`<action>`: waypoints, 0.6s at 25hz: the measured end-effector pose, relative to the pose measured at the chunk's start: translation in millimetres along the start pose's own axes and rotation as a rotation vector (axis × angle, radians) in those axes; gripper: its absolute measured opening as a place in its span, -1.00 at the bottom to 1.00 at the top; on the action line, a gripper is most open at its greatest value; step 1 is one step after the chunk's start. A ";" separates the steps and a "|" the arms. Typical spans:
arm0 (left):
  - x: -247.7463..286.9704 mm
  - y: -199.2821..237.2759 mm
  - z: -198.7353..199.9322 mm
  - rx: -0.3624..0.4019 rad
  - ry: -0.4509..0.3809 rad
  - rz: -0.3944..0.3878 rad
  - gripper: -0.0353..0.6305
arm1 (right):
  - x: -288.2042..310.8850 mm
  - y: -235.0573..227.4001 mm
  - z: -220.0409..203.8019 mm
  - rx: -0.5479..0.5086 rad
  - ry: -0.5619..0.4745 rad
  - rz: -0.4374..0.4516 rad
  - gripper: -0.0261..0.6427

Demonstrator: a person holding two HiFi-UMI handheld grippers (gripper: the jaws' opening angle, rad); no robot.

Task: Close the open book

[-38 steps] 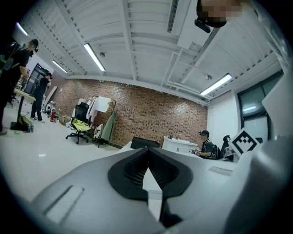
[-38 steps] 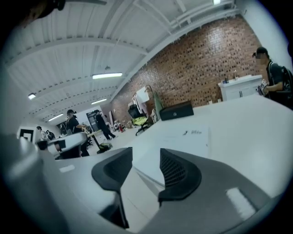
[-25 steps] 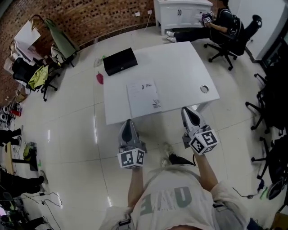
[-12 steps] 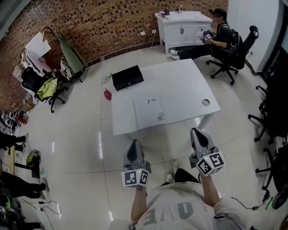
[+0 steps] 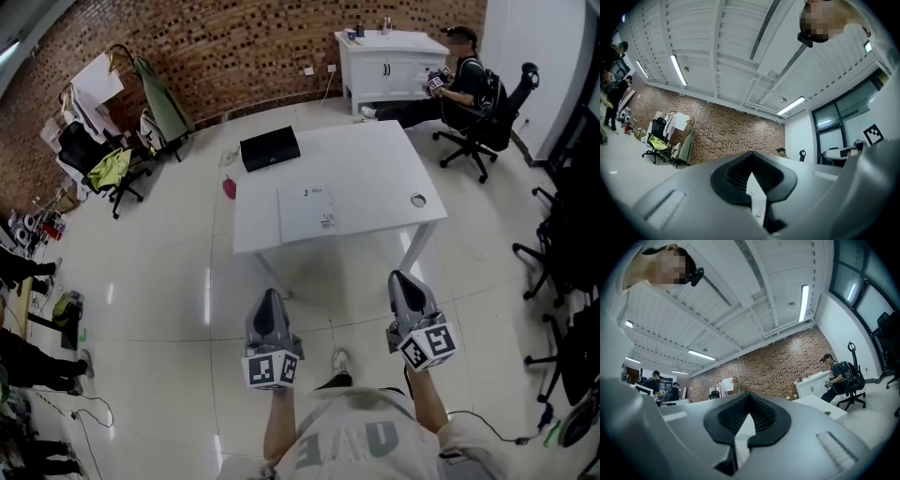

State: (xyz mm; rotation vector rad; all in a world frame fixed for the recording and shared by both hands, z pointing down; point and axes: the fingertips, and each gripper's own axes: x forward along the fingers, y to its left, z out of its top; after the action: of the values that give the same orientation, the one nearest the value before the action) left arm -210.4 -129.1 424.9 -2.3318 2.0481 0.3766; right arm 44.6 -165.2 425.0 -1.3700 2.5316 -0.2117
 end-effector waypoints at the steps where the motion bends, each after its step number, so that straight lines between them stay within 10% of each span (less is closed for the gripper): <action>1: -14.3 -7.0 -1.9 0.002 0.007 -0.002 -0.86 | -16.7 4.7 1.7 0.005 -0.004 -0.001 -0.91; 15: -275.1 -161.2 9.2 -0.053 0.045 -0.036 -0.86 | -307.6 90.2 8.6 0.026 0.062 0.033 -0.91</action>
State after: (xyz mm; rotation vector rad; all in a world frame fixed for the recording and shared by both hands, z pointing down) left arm -85.2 163.6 444.6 -2.4256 2.0363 0.3855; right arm 136.1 141.6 441.6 -1.3303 2.5902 -0.2837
